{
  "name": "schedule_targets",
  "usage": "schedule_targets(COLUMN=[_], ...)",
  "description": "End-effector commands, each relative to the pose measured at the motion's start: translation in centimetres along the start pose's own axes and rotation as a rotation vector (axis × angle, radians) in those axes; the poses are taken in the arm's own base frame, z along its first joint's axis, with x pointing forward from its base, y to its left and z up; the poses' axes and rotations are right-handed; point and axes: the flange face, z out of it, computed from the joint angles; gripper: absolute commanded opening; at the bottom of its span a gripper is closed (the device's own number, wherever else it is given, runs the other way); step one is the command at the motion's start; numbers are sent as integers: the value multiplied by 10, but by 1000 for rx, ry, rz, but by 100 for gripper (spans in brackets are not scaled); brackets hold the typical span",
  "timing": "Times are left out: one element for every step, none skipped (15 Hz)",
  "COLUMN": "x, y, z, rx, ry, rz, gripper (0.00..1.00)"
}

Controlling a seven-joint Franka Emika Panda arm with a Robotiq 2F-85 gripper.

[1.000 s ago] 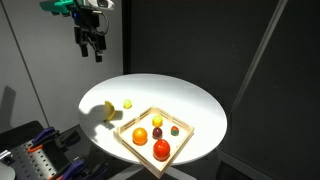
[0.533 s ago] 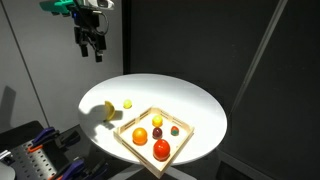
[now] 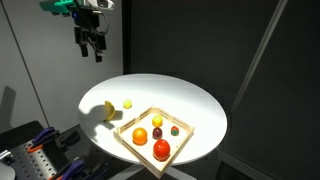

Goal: Remove the small yellow plastic fruit from the crate and put it on the table

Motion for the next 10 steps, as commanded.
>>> schedule_targets(x=[0, 0, 0, 0, 0, 0, 1, 2, 3, 6], y=[0, 0, 0, 0, 0, 0, 0, 0, 0, 0], z=[-1, -1, -1, -1, -1, -1, 0, 0, 0, 0], rx=[0, 0, 0, 0, 0, 0, 0, 2, 4, 9], ry=[-1, -1, -1, -1, -1, -1, -3, -6, -9, -17], rz=[0, 0, 0, 0, 0, 0, 1, 2, 3, 6], gripper=[100, 100, 100, 100, 100, 100, 100, 100, 100, 100])
